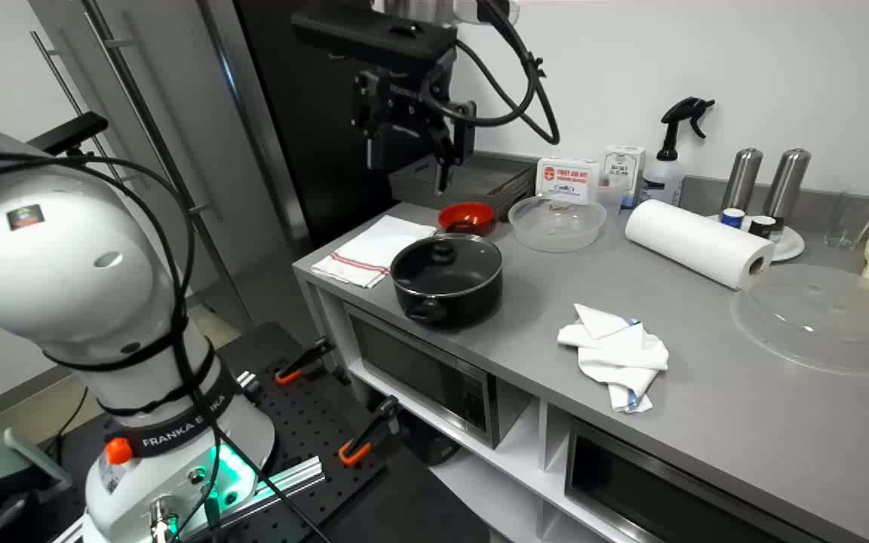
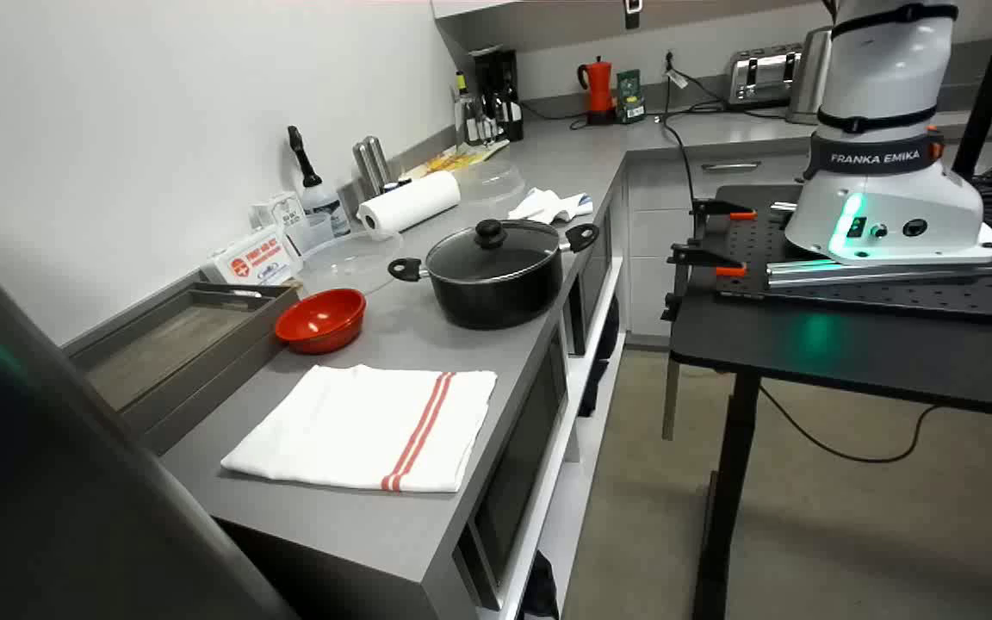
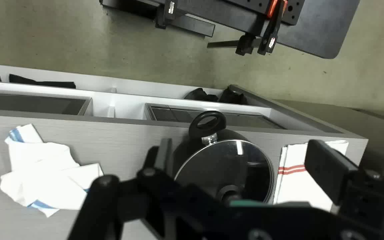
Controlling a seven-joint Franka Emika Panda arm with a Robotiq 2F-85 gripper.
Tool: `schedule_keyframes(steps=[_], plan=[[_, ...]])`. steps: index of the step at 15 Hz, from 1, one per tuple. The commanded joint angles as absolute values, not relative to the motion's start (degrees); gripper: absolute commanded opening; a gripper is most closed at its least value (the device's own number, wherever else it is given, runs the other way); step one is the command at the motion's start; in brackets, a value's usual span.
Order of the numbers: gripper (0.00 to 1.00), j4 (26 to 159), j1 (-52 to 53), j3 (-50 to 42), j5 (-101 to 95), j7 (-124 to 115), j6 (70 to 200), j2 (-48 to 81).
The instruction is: Take the lid off the pot
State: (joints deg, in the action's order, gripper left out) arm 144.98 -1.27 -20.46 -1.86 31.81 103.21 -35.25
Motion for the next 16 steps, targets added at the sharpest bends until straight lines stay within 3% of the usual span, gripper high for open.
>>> schedule_keyframes(steps=[1, 11, 16], plan=[[1.0, 144.92, -2.55, -19.35, -1.21, 32.42, 103.15, -34.96], [1.0, 144.35, -1.28, -17.79, -0.52, 31.44, 104.92, -31.52], [1.0, 143.35, 1.22, -11.58, 0.14, 25.97, 114.22, -22.95]])
